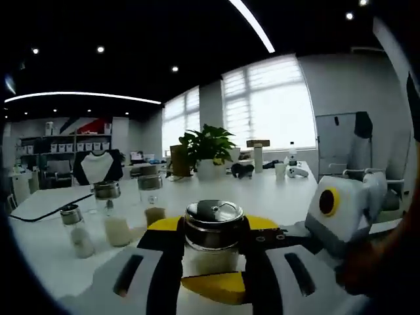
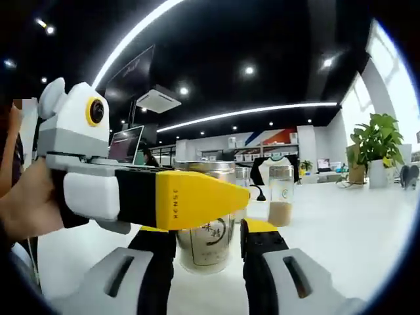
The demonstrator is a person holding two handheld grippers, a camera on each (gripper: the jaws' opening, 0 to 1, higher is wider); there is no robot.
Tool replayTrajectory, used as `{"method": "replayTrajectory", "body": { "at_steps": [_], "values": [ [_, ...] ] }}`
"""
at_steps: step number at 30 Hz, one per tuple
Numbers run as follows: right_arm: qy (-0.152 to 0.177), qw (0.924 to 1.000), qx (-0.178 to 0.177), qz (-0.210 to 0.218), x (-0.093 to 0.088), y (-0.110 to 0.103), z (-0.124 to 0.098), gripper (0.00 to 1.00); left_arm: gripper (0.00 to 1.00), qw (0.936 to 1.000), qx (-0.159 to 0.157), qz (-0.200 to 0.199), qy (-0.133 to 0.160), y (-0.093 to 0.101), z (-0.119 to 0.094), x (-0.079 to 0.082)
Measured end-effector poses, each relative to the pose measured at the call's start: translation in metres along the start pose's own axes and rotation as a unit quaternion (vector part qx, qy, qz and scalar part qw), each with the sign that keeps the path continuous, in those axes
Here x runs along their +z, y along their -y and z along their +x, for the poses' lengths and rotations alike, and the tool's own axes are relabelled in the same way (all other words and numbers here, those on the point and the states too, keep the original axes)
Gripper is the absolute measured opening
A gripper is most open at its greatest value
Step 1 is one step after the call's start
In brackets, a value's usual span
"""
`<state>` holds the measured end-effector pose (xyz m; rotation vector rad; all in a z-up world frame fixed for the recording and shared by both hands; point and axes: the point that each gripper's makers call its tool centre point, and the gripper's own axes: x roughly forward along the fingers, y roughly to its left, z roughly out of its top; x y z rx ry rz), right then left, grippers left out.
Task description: Rotate the seasoning bottle until the label or dispensing opening points toward the visible target arrow and the bottle remains upright within the marked orientation range
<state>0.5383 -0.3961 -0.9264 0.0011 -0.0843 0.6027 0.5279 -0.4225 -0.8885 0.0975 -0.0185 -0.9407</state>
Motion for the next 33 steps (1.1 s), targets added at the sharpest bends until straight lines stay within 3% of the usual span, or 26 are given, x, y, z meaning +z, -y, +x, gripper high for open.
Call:
{"method": "replayTrajectory", "body": {
  "at_steps": [2,6,7,13,27,33],
  "values": [
    [0.001,1.0,0.008,-0.001,0.001,-0.002,0.0,0.42,0.36,0.9997,-0.016,0.02,-0.005,0.002,-0.002,0.001],
    [0.004,0.9999,0.012,0.002,0.001,-0.005,0.0,0.45,0.36,0.9984,-0.053,0.021,-0.002,0.006,-0.007,0.002],
    [-0.002,0.9999,0.01,-0.005,0.0,-0.004,0.0,0.46,0.36,0.9966,-0.077,0.027,-0.006,0.009,-0.009,0.001],
    [-0.013,0.9994,0.031,-0.012,-0.004,-0.013,0.002,0.47,0.36,0.9923,-0.121,0.022,-0.015,0.011,-0.016,-0.003],
    [-0.004,0.9982,0.06,0.002,-0.001,-0.024,0.002,0.39,0.36,0.9833,-0.181,-0.001,-0.016,0.014,-0.02,0.001],
    [-0.006,0.9975,0.069,-0.015,-0.001,-0.03,0.003,0.33,0.36,0.9795,-0.2,-0.009,-0.021,0.009,-0.022,-0.002]
  ]
}}
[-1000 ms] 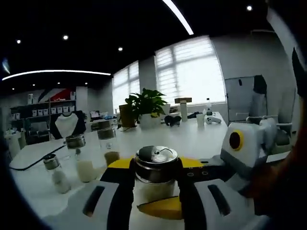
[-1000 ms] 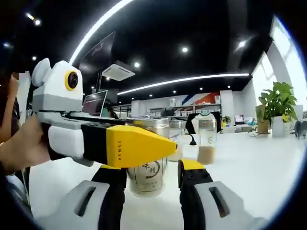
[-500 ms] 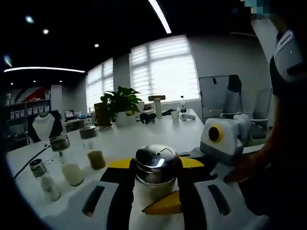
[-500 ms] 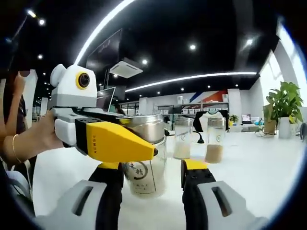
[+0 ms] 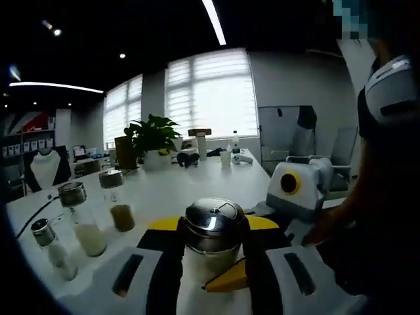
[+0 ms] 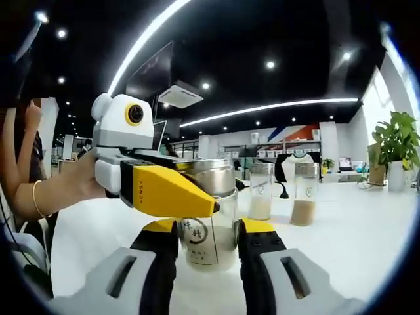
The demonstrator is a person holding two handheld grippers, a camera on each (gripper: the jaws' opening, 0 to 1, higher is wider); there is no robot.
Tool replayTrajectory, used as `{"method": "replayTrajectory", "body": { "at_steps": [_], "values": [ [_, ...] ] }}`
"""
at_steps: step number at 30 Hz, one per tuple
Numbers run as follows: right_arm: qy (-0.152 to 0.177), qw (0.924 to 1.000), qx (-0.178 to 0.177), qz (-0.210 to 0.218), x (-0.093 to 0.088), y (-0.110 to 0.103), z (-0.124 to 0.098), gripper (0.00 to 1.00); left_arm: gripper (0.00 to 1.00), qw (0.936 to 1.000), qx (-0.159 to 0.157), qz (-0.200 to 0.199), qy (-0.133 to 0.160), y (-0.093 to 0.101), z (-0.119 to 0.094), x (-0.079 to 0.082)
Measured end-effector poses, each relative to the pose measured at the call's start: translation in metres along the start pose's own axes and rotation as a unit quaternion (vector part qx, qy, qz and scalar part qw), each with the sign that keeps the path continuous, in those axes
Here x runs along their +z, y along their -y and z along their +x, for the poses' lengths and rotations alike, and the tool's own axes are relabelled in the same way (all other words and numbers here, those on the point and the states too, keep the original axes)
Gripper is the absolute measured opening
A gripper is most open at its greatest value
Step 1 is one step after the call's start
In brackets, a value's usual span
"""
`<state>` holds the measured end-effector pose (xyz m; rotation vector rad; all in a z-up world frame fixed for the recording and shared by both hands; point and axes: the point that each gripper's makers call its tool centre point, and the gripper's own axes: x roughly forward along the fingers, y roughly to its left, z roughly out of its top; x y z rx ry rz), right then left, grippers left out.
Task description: Rotate the seasoning bottle until the label or dispensing opening points toward the visible target arrow and the bottle remains upright within the marked orientation range
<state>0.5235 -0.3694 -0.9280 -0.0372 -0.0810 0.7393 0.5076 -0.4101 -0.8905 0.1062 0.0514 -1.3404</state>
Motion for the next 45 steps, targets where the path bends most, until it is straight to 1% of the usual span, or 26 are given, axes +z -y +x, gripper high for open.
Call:
{"method": "replayTrajectory", "body": {
  "at_steps": [3,7,9,11,13,16,19,21,24,25,28,29,30,31,32,34,35,36,37,38,40,42,44,45],
  "values": [
    [-0.003,1.0,0.007,0.004,-0.001,-0.002,0.0,0.33,0.36,1.0,-0.007,-0.006,-0.003,0.0,-0.002,-0.002],
    [-0.003,0.9998,0.019,0.008,-0.001,-0.006,0.002,0.33,0.36,0.9996,-0.022,0.011,-0.014,0.004,-0.004,-0.002],
    [-0.002,0.9998,0.02,0.007,-0.001,-0.007,0.002,0.33,0.36,0.9994,-0.027,0.015,-0.016,0.005,-0.005,-0.002],
    [-0.005,0.9999,0.011,-0.011,-0.002,-0.006,0.002,0.32,0.36,0.9993,-0.03,0.013,-0.02,0.003,-0.004,-0.003],
    [-0.01,0.9999,0.005,-0.011,-0.003,-0.004,0.003,0.32,0.37,0.9993,-0.021,0.015,-0.026,0.001,-0.002,-0.005],
    [-0.02,0.9998,-0.002,-0.009,-0.006,-0.001,0.002,0.32,0.37,0.9995,-0.01,0.011,-0.028,0.0,0.0,-0.008],
    [-0.014,0.9999,-0.009,-0.005,-0.005,0.001,0.002,0.32,0.37,0.9997,-0.001,0.008,-0.021,-0.002,0.001,-0.005],
    [-0.013,0.9998,-0.014,-0.001,-0.005,0.003,0.001,0.32,0.37,0.9997,0.013,0.007,-0.021,-0.003,0.002,-0.004],
    [-0.027,0.9994,-0.02,0.002,-0.01,0.006,0.002,0.32,0.36,0.9988,0.033,0.005,-0.035,-0.005,0.002,-0.009],
    [-0.028,0.9994,-0.02,0.002,-0.01,0.006,0.002,0.32,0.36,0.9983,0.042,0.011,-0.039,-0.005,0.003,-0.01],
    [-0.025,0.9994,-0.024,0.003,-0.009,0.007,0.001,0.32,0.37,0.997,0.068,-0.002,-0.038,-0.008,0.004,-0.008],
    [-0.024,0.9993,-0.028,0.003,-0.009,0.009,0.001,0.32,0.37,0.9955,0.086,-0.014,-0.038,-0.01,0.006,-0.008],
    [-0.027,0.9991,-0.032,0.002,-0.009,0.011,0.0,0.32,0.37,0.9939,0.099,-0.014,-0.047,-0.011,0.007,-0.01],
    [-0.03,0.9989,-0.037,-0.002,-0.01,0.012,0.0,0.32,0.37,0.9926,0.109,-0.01,-0.051,-0.013,0.007,-0.01],
    [-0.03,0.9987,-0.04,-0.007,-0.01,0.013,-0.001,0.32,0.37,0.9907,0.123,0.006,-0.058,-0.014,0.008,-0.011],
    [-0.028,0.9987,-0.043,-0.005,-0.01,0.014,-0.001,0.32,0.37,0.9889,0.139,-0.001,-0.054,-0.014,0.01,-0.01],
    [-0.025,0.9986,-0.046,-0.004,-0.008,0.016,-0.002,0.32,0.37,0.9873,0.152,-0.016,-0.042,-0.017,0.01,-0.007],
    [-0.02,0.9983,-0.054,-0.002,-0.007,0.018,-0.004,0.32,0.37,0.9873,0.153,-0.018,-0.037,-0.018,0.011,-0.006],
    [-0.018,0.9983,-0.056,-0.001,-0.006,0.019,-0.004,0.32,0.37,0.9856,0.163,-0.034,-0.03,-0.019,0.011,-0.004],
    [-0.015,0.9982,-0.059,0.002,-0.005,0.02,-0.005,0.32,0.37,0.9847,0.167,-0.04,-0.028,-0.019,0.012,-0.003],
    [-0.012,0.9981,-0.061,0.004,-0.004,0.021,-0.005,0.32,0.37,0.984,0.172,-0.036,-0.029,-0.019,0.014,-0.001],
    [-0.012,0.9979,-0.064,0.006,-0.004,0.023,-0.005,0.32,0.37,0.9807,0.188,-0.045,-0.027,-0.021,0.014,-0.001],
    [-0.012,0.9977,-0.067,0.006,-0.004,0.024,-0.006,0.32,0.37,0.9783,0.201,-0.041,-0.027,-0.021,0.015,-0.001],
    [-0.014,0.9976,-0.068,0.006,-0.005,0.024,-0.006,0.32,0.37,0.9754,0.214,-0.044,-0.026,-0.022,0.014,-0.001]
  ]
}}
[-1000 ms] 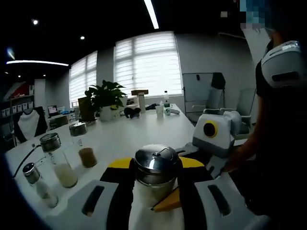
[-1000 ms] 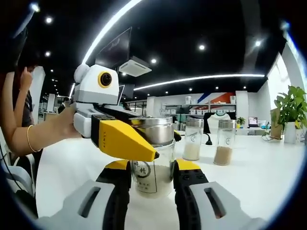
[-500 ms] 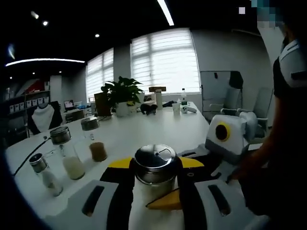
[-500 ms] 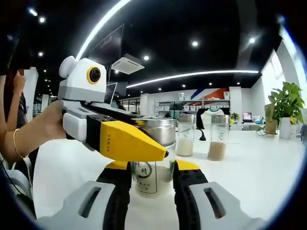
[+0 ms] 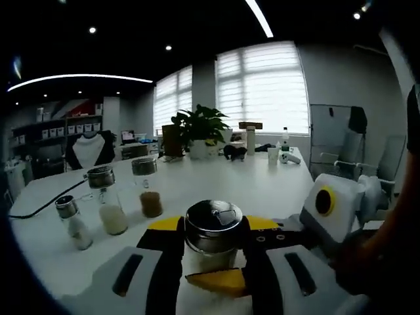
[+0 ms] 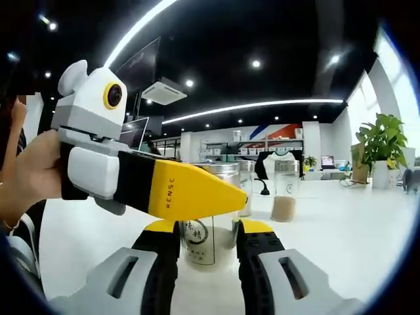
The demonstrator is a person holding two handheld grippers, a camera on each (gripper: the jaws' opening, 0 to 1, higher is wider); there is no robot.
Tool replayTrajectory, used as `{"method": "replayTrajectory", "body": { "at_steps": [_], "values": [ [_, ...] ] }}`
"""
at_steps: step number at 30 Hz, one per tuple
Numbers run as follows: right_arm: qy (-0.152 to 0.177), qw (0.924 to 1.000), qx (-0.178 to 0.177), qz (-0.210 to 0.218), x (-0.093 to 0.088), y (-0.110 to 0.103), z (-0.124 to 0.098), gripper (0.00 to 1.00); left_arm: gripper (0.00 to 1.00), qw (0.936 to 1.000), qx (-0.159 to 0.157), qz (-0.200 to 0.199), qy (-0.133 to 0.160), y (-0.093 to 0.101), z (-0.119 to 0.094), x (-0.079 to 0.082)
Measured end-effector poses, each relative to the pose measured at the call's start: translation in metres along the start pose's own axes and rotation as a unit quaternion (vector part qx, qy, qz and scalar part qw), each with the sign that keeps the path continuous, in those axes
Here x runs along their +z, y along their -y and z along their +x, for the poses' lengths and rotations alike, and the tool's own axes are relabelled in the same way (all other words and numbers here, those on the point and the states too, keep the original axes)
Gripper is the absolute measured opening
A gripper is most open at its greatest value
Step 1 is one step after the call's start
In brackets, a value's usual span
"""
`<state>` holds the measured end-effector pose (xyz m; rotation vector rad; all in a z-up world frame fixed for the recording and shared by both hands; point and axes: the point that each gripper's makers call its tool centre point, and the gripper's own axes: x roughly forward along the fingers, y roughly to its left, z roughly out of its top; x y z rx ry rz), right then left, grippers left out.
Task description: Rotate the seasoning bottle until the label or dispensing opening points toward the visible target arrow and the bottle remains upright within the marked orientation range
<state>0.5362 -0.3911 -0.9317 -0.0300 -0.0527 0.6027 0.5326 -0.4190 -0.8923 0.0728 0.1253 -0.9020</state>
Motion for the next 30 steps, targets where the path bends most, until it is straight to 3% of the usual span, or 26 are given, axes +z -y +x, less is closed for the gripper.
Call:
{"method": "replayTrajectory", "body": {
  "at_steps": [7,16,17,18,30],
  "values": [
    [-0.001,1.0,-0.006,-0.001,0.0,0.002,0.0,0.32,0.37,0.997,0.072,-0.016,0.024,-0.002,0.0,0.002],
    [-0.007,0.9999,-0.005,-0.008,-0.002,0.001,0.0,0.32,0.37,0.9911,0.124,-0.029,0.037,-0.004,-0.004,0.001],
    [-0.007,0.9999,-0.004,-0.008,-0.002,0.001,0.0,0.32,0.38,0.9898,0.132,-0.034,0.043,-0.003,-0.006,0.001],
    [-0.007,0.9999,-0.003,-0.009,-0.002,0.0,0.0,0.32,0.39,0.9859,0.144,-0.05,0.068,-0.002,-0.009,0.006],
    [-0.013,0.9999,0.005,-0.01,-0.004,-0.003,0.0,0.32,0.37,0.9816,0.18,-0.02,0.061,-0.008,-0.006,-0.003]
  ]
}}
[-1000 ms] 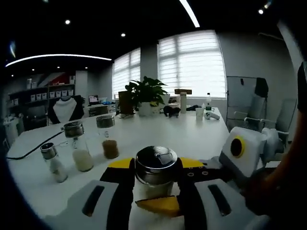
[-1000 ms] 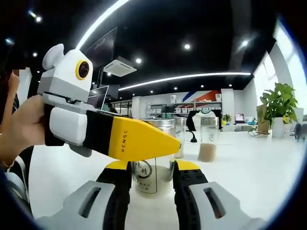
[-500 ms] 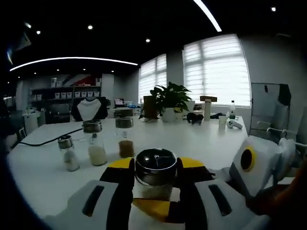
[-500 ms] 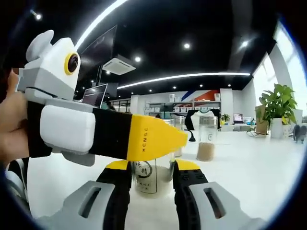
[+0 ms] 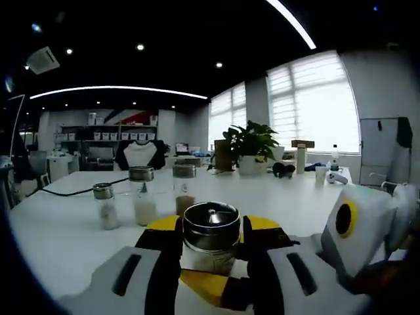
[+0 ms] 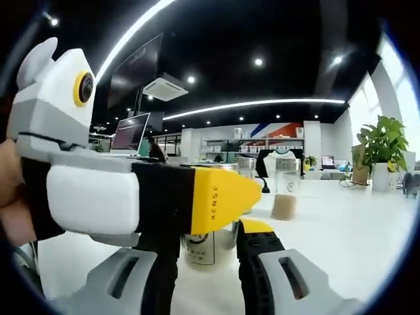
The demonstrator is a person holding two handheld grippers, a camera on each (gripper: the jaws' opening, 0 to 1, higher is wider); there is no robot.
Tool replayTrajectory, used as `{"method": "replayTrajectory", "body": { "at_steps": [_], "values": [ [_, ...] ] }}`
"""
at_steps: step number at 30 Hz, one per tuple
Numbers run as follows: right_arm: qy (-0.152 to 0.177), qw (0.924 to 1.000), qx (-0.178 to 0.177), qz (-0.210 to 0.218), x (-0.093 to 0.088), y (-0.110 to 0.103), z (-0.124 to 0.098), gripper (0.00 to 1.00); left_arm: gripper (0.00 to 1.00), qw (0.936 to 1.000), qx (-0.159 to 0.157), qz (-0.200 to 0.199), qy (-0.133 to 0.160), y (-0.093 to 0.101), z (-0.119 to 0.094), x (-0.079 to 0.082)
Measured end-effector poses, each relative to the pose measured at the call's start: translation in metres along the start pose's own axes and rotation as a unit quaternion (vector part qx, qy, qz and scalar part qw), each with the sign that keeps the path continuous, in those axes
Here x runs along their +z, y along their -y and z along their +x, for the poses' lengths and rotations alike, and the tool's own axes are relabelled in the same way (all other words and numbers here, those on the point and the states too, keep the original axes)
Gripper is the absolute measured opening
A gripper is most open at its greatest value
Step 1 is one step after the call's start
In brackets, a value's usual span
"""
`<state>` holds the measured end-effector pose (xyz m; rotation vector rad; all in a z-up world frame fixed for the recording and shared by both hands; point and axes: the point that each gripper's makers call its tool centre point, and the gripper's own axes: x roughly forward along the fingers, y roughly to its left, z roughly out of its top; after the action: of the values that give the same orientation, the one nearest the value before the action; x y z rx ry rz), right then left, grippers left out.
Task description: Rotate the seasoning bottle until the label or dispensing opening points toward the visible target arrow and the bottle remains upright within the marked orientation range
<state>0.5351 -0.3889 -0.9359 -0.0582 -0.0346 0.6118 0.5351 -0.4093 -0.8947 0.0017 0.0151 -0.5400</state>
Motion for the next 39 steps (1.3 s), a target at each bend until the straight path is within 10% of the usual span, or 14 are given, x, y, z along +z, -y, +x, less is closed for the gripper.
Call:
{"method": "replayTrajectory", "body": {
  "at_steps": [18,39],
  "values": [
    [0.001,1.0,0.002,-0.001,-0.001,0.001,0.001,0.31,0.36,0.9984,-0.055,0.008,0.014,-0.004,0.004,0.003],
    [-0.002,0.9991,0.002,0.043,-0.004,0.008,-0.001,0.43,0.36,0.9982,0.03,0.042,0.03,-0.076,-0.01,0.024]
  ]
}}
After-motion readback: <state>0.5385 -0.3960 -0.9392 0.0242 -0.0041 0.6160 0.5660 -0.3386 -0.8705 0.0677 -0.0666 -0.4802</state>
